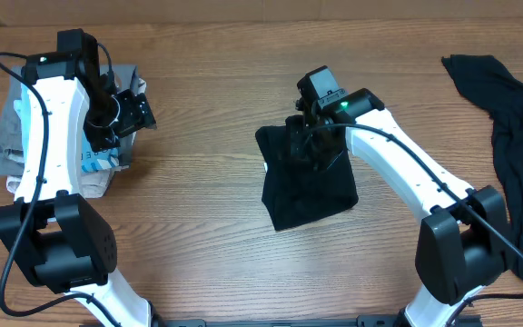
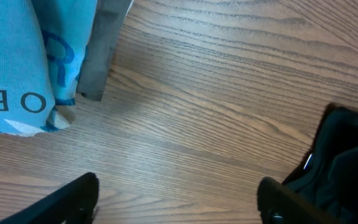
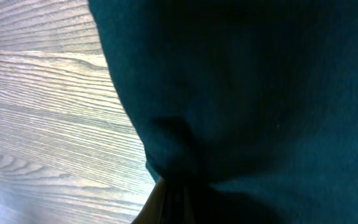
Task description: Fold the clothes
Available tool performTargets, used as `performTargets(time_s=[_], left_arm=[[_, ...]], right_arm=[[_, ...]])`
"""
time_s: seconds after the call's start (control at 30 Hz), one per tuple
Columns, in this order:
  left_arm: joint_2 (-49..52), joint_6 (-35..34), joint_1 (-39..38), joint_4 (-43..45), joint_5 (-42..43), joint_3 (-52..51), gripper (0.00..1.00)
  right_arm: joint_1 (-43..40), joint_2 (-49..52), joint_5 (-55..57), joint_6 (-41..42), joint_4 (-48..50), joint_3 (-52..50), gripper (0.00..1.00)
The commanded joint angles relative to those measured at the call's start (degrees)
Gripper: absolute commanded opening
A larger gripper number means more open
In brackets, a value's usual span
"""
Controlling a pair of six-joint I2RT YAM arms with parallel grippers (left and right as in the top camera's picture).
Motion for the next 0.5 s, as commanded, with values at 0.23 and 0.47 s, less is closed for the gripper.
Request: performTargets(time_s=[0.23, 0.47], left_arm=[[0.6, -2.6, -2.8, 7.8, 2.4, -6.7, 0.73], [0.6, -2.6, -6.9, 20.2, 12.1, -15.1, 0.38]], right_arm=[[1.9, -0.6, -1.9, 2.6, 5.4, -5.0, 0.04], [2.6, -0.2, -4.4, 5.8, 7.9, -5.0, 0.04]])
